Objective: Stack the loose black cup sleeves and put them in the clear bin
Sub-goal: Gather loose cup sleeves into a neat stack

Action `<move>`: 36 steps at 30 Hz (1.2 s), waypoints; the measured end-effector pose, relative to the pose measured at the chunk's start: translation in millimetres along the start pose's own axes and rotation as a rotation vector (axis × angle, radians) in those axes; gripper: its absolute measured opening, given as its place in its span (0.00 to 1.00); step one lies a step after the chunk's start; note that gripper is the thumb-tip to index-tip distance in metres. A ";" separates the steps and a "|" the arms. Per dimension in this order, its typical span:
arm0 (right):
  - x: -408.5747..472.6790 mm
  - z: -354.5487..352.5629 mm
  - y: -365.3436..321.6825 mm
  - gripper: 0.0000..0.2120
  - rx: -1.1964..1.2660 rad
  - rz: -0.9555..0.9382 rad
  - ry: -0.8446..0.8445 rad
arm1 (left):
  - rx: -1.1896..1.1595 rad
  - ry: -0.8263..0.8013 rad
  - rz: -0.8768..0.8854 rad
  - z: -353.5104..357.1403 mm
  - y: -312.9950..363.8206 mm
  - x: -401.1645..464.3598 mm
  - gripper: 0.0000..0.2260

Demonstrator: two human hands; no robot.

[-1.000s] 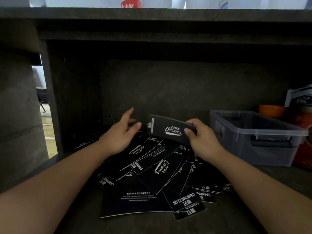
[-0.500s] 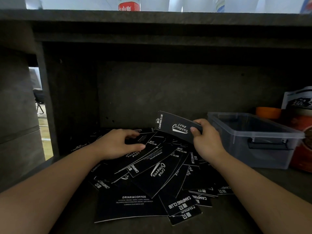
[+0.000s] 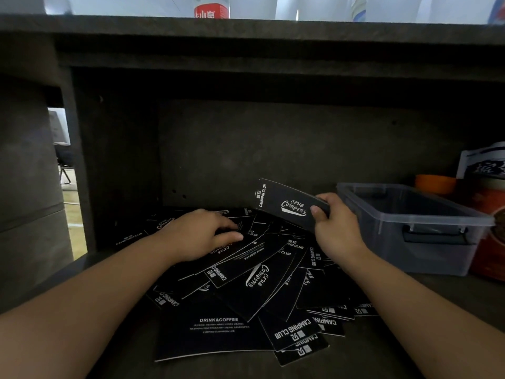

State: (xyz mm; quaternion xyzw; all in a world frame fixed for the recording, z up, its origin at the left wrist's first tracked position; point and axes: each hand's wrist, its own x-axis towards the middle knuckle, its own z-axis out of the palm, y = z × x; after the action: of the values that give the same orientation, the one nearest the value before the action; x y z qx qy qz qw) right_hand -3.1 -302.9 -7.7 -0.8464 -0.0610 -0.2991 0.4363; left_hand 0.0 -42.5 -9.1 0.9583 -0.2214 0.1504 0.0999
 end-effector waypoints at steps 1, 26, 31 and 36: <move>0.1 -0.4 -0.1 0.10 0.004 0.003 0.018 | 0.015 0.052 0.032 -1.0 2.6 -0.5 0.17; -2.0 1.6 -1.3 0.10 0.039 0.008 -0.001 | -0.270 0.523 -0.386 -6.5 -24.3 -1.1 0.06; -1.0 -0.4 0.0 0.09 0.038 0.009 0.001 | -0.275 0.338 -0.413 0.9 -28.8 -1.5 0.01; -0.3 0.0 -0.2 0.09 0.046 0.016 -0.018 | -0.607 0.730 -0.323 -10.4 -20.8 -1.9 0.01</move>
State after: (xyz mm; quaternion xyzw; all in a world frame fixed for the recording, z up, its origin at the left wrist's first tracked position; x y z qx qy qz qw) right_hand -3.4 -302.7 -7.8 -0.8393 -0.0652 -0.2865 0.4575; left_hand 5.3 -20.8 -2.7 0.7930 -0.0545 0.3872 0.4672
